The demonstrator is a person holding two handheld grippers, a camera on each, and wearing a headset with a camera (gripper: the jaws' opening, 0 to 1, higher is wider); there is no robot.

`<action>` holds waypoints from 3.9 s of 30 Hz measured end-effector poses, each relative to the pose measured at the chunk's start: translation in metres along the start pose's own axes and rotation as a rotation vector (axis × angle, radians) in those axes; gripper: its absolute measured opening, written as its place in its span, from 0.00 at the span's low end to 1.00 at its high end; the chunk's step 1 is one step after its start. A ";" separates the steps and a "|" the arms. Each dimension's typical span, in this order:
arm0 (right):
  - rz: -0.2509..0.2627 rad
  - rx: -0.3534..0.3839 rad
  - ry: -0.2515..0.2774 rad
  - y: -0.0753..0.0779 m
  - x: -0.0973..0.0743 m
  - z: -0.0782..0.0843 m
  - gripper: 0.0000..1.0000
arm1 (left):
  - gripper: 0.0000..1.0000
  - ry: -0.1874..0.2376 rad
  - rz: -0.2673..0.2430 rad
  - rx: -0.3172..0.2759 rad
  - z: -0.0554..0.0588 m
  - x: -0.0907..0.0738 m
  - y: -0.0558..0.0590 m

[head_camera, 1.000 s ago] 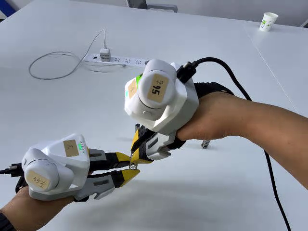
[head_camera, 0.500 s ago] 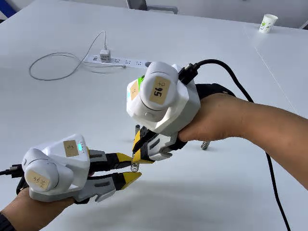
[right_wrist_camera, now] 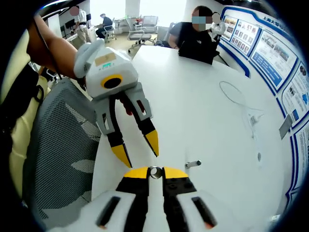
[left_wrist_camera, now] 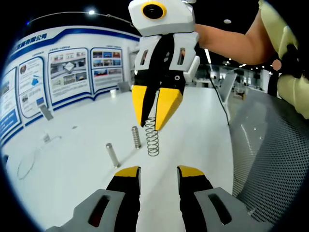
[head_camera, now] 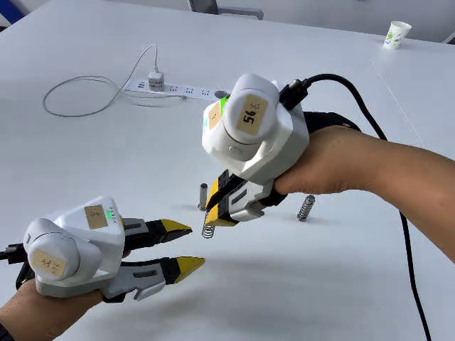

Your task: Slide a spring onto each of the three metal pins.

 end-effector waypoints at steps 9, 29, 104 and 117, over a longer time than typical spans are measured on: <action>0.047 0.020 0.006 0.018 -0.009 0.002 0.11 | 0.40 0.010 -0.028 -0.040 0.005 -0.006 -0.003; 0.132 0.069 -0.010 0.063 -0.002 0.008 0.11 | 0.47 0.016 -0.044 -0.071 0.006 -0.008 -0.004; 0.083 0.082 -0.086 0.064 0.072 0.028 0.20 | 0.47 0.010 -0.078 -0.097 0.012 -0.017 -0.015; 0.125 0.174 0.007 0.063 0.046 0.039 0.24 | 0.48 0.022 -0.086 -0.096 0.007 -0.017 -0.015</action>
Point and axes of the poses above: the centre of the closed fingertips' face, and the gripper's own axes: x roughly forward along the fingers, y roughly to its right, z roughly out of its underside, the point moved 9 cm from there along -x, roughly backward along the fingers, and after that the axes turned 10 degrees about -x, right-handed, at the moved point
